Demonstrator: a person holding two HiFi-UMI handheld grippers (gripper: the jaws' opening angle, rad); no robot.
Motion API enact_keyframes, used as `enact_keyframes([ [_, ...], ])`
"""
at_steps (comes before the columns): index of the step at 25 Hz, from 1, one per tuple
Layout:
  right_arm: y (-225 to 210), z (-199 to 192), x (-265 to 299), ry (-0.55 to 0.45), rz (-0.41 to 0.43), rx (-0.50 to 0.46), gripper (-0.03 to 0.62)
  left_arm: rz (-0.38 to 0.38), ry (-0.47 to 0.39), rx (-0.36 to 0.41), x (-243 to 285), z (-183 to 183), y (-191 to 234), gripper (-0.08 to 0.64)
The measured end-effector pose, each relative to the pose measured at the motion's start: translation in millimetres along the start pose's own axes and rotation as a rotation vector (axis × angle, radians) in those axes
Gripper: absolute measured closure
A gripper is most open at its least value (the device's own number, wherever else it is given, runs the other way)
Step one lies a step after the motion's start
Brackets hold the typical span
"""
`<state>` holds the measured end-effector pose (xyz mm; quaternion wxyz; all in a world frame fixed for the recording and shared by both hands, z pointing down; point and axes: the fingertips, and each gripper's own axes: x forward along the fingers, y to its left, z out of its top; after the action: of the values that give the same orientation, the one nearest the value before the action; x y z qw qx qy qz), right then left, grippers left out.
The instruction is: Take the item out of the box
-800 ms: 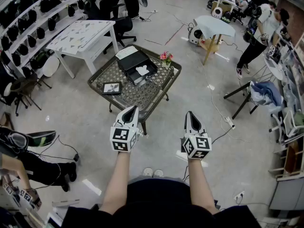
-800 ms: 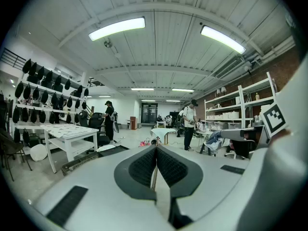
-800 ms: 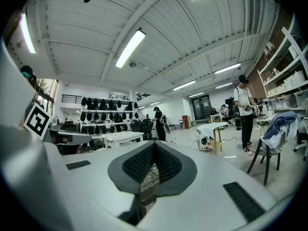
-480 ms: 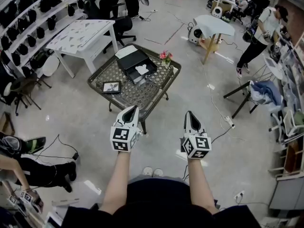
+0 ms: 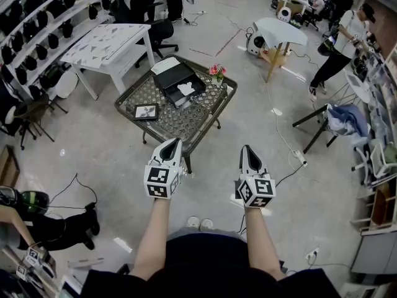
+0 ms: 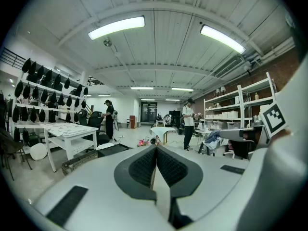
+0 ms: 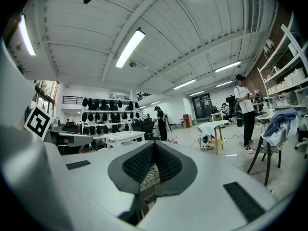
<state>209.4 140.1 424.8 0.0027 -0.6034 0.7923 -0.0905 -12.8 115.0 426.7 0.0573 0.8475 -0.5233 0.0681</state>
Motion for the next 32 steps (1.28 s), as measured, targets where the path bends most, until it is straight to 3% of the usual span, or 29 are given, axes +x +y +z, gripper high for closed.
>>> enact_keyframes([
  [16, 16.5, -7.6, 2.9, 0.026, 0.06, 0.001, 0.58, -0.009, 0.009, -0.01, -2.4, -5.6, 0.9, 0.54],
  [25, 22.0, -10.0, 7.0, 0.03, 0.097, 0.018, 0.43, -0.017, 0.015, -0.014, 0.6, -9.5, 1.2, 0.54],
  [32, 24.5, -14.3, 13.6, 0.041, 0.095, 0.02, 0.383, -0.018, 0.015, -0.021, 3.9, -13.1, 8.6, 0.54],
])
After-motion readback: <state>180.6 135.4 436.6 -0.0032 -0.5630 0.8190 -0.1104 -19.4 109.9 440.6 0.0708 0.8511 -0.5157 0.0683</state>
